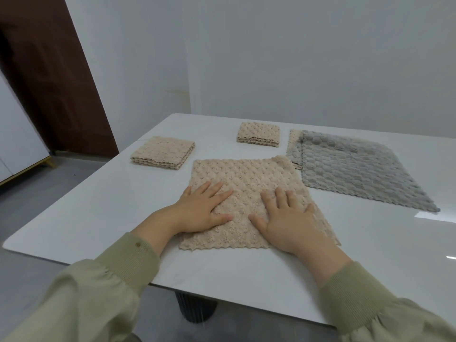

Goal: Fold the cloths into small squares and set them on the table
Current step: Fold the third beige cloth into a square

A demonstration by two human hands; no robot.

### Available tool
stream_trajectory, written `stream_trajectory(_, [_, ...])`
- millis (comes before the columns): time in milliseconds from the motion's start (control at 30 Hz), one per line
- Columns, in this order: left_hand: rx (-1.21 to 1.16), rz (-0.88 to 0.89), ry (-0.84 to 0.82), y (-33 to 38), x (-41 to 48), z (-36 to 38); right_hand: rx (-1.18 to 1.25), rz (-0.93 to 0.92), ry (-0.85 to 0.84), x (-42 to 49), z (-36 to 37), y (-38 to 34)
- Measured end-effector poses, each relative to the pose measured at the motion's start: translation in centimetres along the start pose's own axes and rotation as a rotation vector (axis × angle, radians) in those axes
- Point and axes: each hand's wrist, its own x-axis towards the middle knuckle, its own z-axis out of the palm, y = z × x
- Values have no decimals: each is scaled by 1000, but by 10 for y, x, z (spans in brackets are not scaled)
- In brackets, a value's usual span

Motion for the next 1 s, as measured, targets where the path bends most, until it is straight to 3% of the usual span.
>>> stream_trajectory(200, [-123,38,-125,2,4,-46,-30,-32,-24,-10,-1,1])
stream_trajectory(267, [-206,-10,-24,0,12,-58,-54,-56,6,-9,-10,4])
stream_trajectory(367, [-312,-84,261,-4,37,-56,-18,-43,114,4,-29,6])
stream_trajectory(500, [-246,-135,493,-13,67,-30,-8,11,293,39,-45,8])
stream_trajectory(567, [-191,-140,455,-19,75,-18,-65,18,292,61,-46,14])
stream_trajectory(733, [-155,-132,329,-35,82,-10,-161,27,78,110,-48,25])
stream_trajectory(1000, [-158,-183,380,-47,93,-7,68,-8,154,134,-14,38])
